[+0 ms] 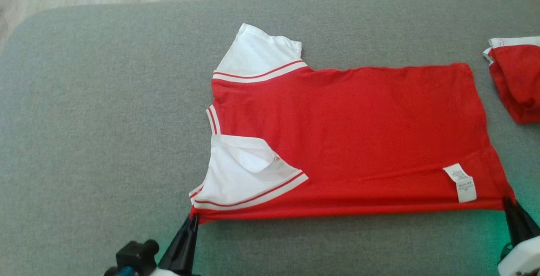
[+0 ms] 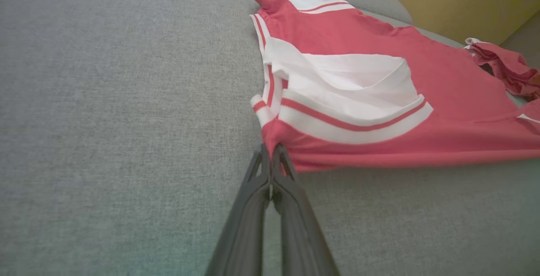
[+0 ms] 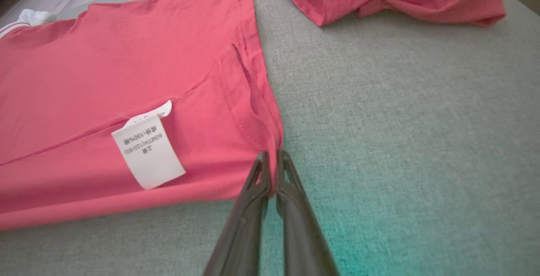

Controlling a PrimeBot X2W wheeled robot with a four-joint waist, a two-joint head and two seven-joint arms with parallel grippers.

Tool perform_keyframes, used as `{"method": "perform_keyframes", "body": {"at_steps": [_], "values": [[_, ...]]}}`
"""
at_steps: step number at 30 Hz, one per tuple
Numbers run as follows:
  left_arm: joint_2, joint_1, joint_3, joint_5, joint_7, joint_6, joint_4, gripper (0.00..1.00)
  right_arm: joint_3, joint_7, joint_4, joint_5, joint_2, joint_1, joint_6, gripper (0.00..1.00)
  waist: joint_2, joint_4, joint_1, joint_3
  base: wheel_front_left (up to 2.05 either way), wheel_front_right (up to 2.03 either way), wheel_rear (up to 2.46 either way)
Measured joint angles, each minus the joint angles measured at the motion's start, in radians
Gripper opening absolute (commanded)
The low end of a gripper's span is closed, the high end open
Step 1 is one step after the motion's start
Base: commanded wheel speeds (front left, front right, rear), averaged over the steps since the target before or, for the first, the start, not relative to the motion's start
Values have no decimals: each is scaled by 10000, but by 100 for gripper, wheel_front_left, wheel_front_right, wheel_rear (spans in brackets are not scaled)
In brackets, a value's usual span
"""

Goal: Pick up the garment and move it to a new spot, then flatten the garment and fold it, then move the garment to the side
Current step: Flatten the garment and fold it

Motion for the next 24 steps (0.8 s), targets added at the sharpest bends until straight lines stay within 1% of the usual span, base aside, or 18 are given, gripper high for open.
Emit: {"method": "perform_keyframes", "body": {"at_steps": [7,8,9,10,11,15,18,20,21,23,24], "values": [[96,48,-184,121,23,161,-38,0,-385,458,-610,-238,324,220,0,0,0,0,0,80,0,0,0],[96,47,-188,121,100,161,-36,0,-449,508,-654,-276,378,220,0,24,0,0,1,97,0,0,0],[96,45,-196,121,136,178,-35,4,-512,593,-713,-324,477,228,0,100,0,0,1,133,0,0,0],[96,44,-196,121,186,240,-35,44,-564,604,-748,-385,514,237,0,100,0,-2,1,154,0,0,0],[96,44,-194,121,192,282,-33,100,-658,604,-784,-470,545,253,0,100,0,-6,1,178,0,0,0],[136,12,-153,119,228,405,-267,100,-1064,566,-1110,-711,639,408,0,100,0,-24,1,340,0,0,0],[347,-467,-33,267,364,366,-685,100,-1172,407,-1465,-880,761,397,0,100,0,-41,0,576,0,0,0],[602,-1340,96,426,646,182,-899,100,-1152,359,-1735,-953,786,315,0,100,0,-57,2,801,0,0,0],[602,-1340,96,426,646,182,-899,100,-1152,359,-1735,-953,786,315,0,100,0,-57,2,801,0,0,0],[930,-2708,128,702,1083,-165,-1005,100,-1068,318,-1977,-1014,792,81,0,100,0,-90,2,1088,0,0,0],[1003,-3470,176,731,1323,-355,-1011,100,-961,318,-2080,-1041,788,-99,0,100,0,-116,3,1237,0,0,0]]}}
